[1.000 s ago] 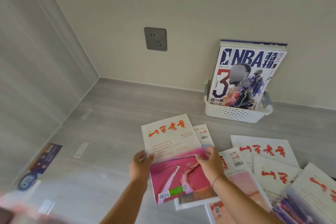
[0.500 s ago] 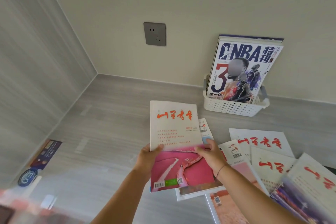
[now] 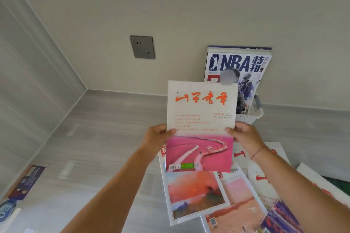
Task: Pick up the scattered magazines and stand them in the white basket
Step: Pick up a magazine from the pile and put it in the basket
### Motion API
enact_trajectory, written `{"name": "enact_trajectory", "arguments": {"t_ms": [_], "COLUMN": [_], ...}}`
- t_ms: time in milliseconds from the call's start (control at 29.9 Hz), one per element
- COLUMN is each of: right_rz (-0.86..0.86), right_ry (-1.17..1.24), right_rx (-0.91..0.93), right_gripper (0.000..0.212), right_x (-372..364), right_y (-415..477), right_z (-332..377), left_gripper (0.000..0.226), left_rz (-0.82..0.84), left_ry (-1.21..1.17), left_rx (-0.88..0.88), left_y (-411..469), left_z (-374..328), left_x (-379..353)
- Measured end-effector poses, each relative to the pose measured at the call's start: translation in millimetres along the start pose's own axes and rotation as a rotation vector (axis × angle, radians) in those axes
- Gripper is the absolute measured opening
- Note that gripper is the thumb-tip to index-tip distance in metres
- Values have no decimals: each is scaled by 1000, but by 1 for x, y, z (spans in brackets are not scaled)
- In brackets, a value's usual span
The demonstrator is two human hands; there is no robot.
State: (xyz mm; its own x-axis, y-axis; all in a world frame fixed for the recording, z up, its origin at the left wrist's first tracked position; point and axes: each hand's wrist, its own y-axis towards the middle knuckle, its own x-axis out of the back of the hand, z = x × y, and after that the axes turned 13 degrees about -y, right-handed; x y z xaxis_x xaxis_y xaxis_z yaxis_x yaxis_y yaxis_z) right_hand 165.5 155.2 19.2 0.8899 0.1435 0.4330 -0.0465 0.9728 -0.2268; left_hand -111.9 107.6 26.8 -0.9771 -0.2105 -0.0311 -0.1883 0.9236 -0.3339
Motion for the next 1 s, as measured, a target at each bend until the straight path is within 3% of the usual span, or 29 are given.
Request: {"name": "enact_trajectory", "arguments": {"t_ms": [401,568,702,835,1002], "right_rz": [-380,-405,-369,-331,-323], "right_ry": [-3,-16,-33,-43,-132], "right_rx": [184,132,79,67,36], "right_gripper": [17,19,9,11,11], "right_x": [133,136,120,105,93], "right_y": [95,122,136,149,155], "right_z": [60,44,23,15,0], "left_gripper": [14,18,6,16,10], "left_rz": [-11,-114,-209,-288,-371], "left_ry": [6,30,124,142,215], "left_rx": [-315,-303,-281,-198,-239], "left_y": [100,122,135,148,158], "left_z": [-120,-108,-79,-58,-47], "left_x": [-128,-155,-156,-149,-145]}}
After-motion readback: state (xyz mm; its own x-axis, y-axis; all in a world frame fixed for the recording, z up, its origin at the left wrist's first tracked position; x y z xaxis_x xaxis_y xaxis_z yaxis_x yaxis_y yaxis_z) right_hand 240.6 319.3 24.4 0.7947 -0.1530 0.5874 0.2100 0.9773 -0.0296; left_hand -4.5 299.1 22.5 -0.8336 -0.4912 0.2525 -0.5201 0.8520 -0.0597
